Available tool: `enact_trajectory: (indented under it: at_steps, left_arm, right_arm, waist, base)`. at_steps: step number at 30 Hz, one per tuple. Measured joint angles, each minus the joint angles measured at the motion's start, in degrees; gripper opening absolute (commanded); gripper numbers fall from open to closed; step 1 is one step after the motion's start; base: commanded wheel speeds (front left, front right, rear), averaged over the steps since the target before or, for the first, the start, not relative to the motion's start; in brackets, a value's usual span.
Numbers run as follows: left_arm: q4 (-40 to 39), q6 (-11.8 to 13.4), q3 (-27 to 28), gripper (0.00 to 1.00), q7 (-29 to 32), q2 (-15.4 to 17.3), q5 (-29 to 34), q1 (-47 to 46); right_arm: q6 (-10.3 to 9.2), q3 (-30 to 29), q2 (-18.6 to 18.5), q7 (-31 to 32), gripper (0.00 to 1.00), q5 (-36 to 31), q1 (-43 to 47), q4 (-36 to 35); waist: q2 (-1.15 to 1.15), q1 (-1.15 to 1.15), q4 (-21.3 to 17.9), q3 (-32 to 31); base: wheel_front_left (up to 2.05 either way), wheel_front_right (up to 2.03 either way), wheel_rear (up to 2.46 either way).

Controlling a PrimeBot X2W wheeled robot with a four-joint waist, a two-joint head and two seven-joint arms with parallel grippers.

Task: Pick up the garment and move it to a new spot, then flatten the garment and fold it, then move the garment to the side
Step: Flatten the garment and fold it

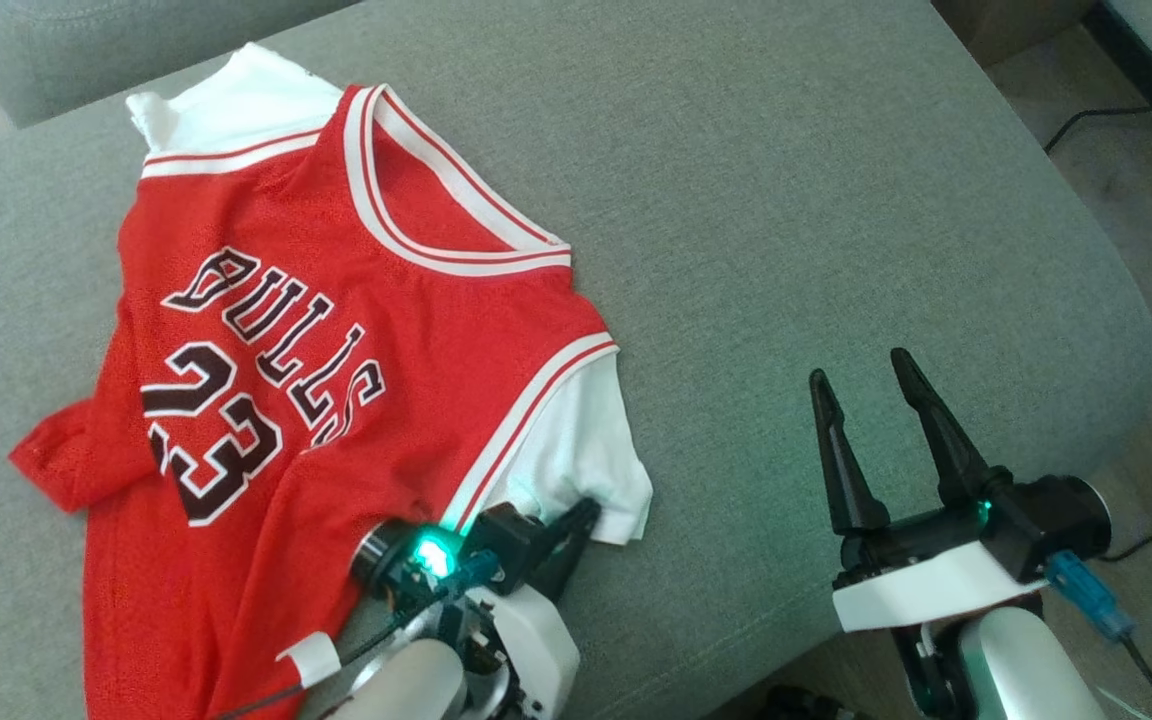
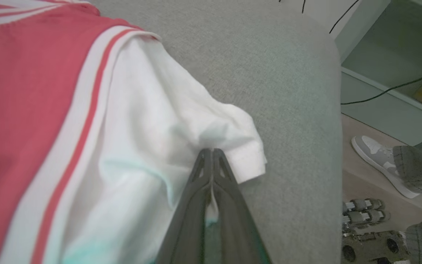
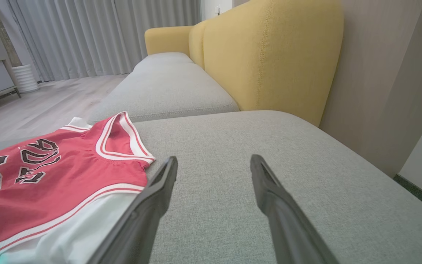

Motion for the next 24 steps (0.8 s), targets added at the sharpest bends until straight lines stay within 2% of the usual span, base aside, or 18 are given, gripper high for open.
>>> enact_trajectory:
  at_steps: [7, 17, 19, 24]
  left_arm:
    - [-5.50, -1.94, -3.45, 0.00, 1.41, -0.94, -5.99, 1.22]
    - [-10.07, -2.37, -7.02, 0.00, 4.67, -0.25, -10.67, 3.97]
    - [-9.85, -1.30, -6.81, 0.00, 4.70, 0.11, -10.39, 4.08]
    - [-9.21, 3.24, -4.88, 0.00, 4.15, 2.12, -9.55, 4.14]
  right_arm:
    - [0.00, -0.14, 0.00, 0.00, 1.00, -0.07, 0.05, 0.07]
    - [0.00, -0.09, 0.00, 0.00, 1.00, -0.18, 0.08, 0.36]
    - [0.00, -0.08, 0.00, 0.00, 1.00, -0.59, 0.09, 0.40]
    - [0.00, -0.09, 0.00, 0.00, 1.00, -0.59, 0.24, 0.63]
  waist:
    - [0.00, 0.00, 0.73, -1.29]
    - [0.00, 0.00, 1.78, -2.18]
    - [0.00, 0.00, 1.98, -2.33]
    - [0.00, 0.00, 2.30, -2.89]
  base:
    - [0.00, 0.00, 0.00]
    - [0.00, 0.00, 0.00]
    - [0.00, 0.00, 0.00]
    - [0.00, 0.00, 0.00]
